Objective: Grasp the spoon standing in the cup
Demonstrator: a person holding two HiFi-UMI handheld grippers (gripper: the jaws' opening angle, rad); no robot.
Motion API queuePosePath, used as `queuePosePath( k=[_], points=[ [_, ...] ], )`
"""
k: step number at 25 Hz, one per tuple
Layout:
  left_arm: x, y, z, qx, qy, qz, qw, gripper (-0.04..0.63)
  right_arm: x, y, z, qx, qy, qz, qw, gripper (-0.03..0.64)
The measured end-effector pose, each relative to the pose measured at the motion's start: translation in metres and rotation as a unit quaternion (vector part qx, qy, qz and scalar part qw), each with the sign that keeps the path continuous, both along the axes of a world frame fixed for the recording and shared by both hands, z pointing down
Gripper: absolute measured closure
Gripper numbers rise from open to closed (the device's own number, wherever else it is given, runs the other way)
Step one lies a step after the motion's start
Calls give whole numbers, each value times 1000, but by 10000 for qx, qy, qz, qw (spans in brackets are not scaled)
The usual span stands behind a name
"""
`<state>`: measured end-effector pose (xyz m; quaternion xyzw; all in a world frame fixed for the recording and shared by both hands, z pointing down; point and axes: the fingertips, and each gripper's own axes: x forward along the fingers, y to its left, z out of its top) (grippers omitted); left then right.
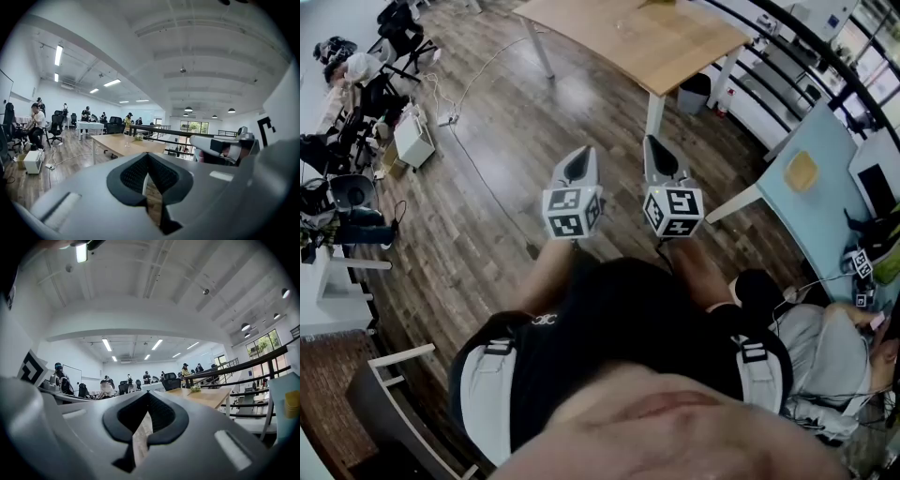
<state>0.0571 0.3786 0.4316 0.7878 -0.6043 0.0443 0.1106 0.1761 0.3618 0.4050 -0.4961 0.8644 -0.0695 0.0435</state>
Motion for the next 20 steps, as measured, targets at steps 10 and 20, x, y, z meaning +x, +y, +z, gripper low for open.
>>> queuePosePath(
  k=[10,20],
  points=[
    [-12,-45,14,-104,-37,192,9998,584,-30,-41,9,-41,125,-152,9998,618],
    [-44,-149,-2,24,85,411,9991,584,-72,-141,-6,33,358,-86,9993,618]
  ],
)
